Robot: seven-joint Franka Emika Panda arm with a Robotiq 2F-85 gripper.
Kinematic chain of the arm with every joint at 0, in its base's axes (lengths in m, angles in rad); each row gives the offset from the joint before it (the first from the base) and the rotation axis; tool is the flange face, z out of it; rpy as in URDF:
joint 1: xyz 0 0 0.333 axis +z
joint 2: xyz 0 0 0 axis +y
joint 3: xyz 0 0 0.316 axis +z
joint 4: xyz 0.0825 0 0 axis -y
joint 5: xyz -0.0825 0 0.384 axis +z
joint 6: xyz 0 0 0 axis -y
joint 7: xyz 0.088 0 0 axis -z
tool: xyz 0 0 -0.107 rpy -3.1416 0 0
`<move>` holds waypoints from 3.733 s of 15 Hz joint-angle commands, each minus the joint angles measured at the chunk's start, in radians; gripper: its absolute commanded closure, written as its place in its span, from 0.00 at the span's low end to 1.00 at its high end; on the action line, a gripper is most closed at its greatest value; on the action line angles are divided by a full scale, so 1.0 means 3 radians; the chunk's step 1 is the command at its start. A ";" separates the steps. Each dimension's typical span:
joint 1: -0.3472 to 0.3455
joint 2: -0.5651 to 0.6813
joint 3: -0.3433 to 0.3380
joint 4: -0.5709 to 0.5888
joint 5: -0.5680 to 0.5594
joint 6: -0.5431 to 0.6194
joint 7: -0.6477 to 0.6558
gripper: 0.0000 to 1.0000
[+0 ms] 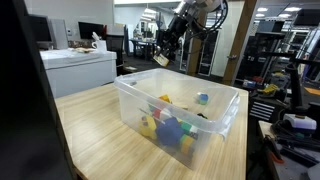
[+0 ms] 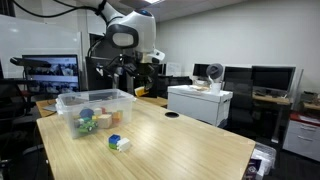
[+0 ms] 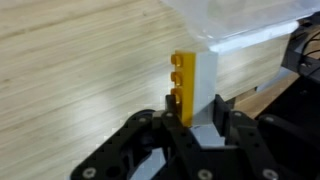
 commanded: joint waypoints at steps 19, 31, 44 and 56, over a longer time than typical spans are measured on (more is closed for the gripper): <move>0.0490 -0.0658 -0.0293 -0.0676 0.0274 -0.0553 -0.0921 0.00; 0.0107 -0.0117 -0.0610 -0.0834 -0.0605 0.0164 -0.0851 0.00; 0.0041 -0.0150 -0.0575 -0.1689 -0.1443 0.0878 -0.1952 0.00; -0.0010 -0.0070 -0.0505 -0.1738 -0.1301 0.1110 -0.2526 0.00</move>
